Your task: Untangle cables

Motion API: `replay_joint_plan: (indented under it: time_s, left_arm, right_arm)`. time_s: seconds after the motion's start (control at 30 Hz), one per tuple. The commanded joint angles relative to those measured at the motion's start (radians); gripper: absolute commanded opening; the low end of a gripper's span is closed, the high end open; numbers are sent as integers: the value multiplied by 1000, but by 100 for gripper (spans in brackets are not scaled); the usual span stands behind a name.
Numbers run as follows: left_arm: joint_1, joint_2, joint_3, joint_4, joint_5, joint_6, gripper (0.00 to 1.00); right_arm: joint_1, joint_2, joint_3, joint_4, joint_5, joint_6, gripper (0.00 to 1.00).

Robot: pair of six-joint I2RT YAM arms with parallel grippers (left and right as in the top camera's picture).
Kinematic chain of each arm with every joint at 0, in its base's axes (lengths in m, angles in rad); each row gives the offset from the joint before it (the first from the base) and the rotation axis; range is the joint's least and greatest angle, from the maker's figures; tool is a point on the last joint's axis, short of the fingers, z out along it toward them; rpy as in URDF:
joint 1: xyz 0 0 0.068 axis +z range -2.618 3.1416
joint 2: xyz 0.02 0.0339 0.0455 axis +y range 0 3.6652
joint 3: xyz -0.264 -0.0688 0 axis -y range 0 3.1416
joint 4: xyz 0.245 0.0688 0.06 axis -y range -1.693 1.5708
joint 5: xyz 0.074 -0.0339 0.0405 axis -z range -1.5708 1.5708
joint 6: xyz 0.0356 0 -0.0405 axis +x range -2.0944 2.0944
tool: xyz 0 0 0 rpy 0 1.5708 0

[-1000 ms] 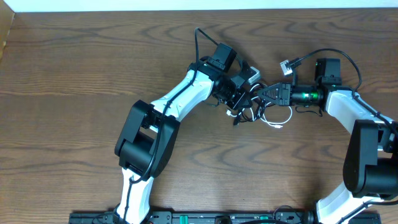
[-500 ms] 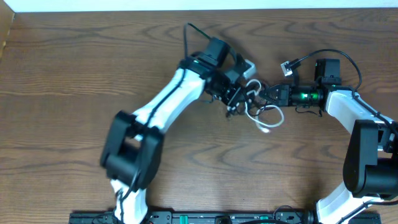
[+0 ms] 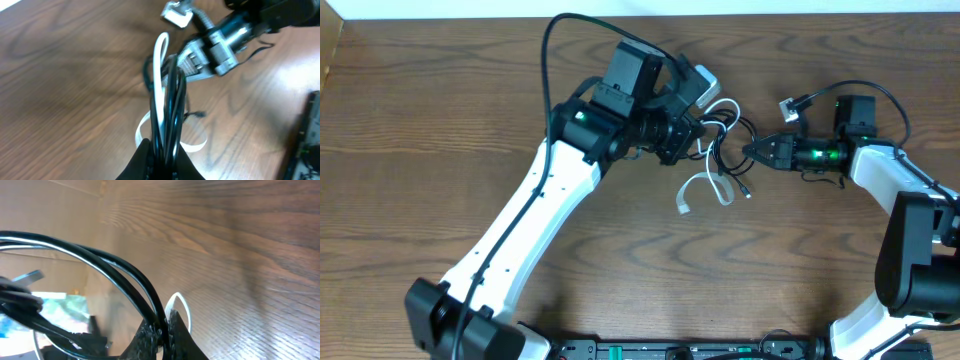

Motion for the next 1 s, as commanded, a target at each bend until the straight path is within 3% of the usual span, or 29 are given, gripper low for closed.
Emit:
replay_joint_plan:
  time_s: [0.0, 0.1, 0.27, 0.47, 0.7, 0.97]
  left_arm:
    - [9, -53, 8, -15, -122, -6, 8]
    - [9, -47, 8, -49, -154, -6, 7]
    - [9, -41, 8, -98, -205, -6, 7]
    - [9, -42, 8, -125, -270, -10, 8]
    - [9, -41, 8, -126, -269, -18, 7]
    - [7, -15, 3, -117, -91, -31, 7]
  right_arm:
    - [-27, 0, -1, 3, -75, -45, 1]
    - [-37, 0, -1, 7, -196, -101, 1]
    - [-77, 0, -1, 2, -170, -89, 1]
    - [-168, 0, -1, -77, 239, 92, 1]
    - [-195, 0, -1, -110, 417, 146, 1]
    - [-76, 0, -1, -72, 268, 66, 1]
